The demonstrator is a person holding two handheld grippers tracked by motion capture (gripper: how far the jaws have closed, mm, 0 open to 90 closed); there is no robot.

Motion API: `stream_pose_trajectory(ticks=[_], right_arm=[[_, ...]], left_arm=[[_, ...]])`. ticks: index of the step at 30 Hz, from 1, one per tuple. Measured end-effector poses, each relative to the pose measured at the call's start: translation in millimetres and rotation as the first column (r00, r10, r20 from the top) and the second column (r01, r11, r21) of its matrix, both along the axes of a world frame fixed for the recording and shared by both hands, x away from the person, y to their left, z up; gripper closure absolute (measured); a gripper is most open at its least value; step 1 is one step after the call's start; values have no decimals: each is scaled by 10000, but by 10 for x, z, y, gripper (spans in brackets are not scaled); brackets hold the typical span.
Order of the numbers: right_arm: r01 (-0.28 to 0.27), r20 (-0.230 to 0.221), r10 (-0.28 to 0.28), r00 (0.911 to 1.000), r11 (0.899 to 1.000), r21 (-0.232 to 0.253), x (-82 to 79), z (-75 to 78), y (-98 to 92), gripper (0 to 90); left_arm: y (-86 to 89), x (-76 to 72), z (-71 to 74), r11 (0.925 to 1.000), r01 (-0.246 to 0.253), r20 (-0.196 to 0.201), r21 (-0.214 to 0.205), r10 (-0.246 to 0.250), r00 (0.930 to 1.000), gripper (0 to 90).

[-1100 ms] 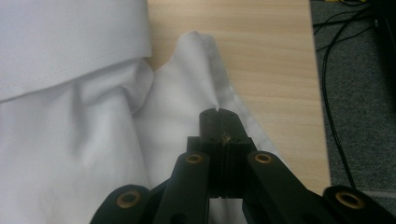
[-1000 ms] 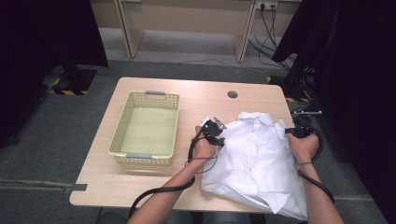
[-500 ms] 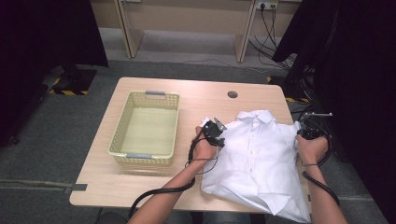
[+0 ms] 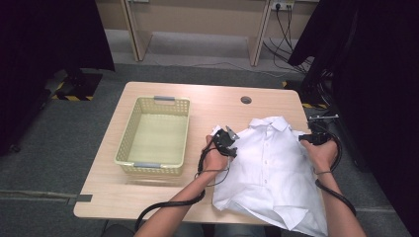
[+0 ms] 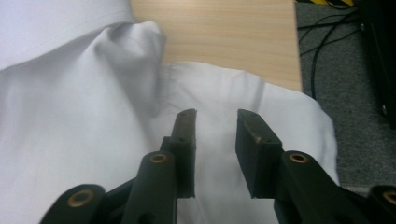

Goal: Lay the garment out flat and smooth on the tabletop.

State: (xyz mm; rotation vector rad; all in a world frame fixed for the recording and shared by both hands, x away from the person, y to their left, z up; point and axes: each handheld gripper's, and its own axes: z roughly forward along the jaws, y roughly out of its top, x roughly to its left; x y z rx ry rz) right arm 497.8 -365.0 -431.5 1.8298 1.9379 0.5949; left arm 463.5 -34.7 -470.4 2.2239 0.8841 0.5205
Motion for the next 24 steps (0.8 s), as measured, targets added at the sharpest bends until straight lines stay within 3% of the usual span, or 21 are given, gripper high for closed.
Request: stream_pose_trajectory(ticks=[7, 11, 17, 21, 24], right_arm=[[-40, -244, 36, 9997, 9999, -151, 78, -96, 22, 631], [-86, -435, 72, 9990, 9994, -329, 88, -170, 25, 706], [-12, -238, 13, 9997, 10000, 32, 69, -191, -7, 881], [165, -354, -162, 9992, 9998, 88, 81, -178, -29, 900], [349, -122, -348, 9993, 9993, 138, 73, -158, -47, 900]], left_arm=[[26, -17, 0, 10000, 15, 14, 29, -15, 10000, 497], [34, -29, 0, 10000, 28, 54, 61, -28, 10000, 497], [74, -45, -3, 10000, 17, 83, 64, -17, 10000, 497], [99, -50, -5, 10000, -46, 106, 68, 45, 9999, 498], [110, -61, -5, 9999, -38, 151, 117, 36, 9999, 498]])
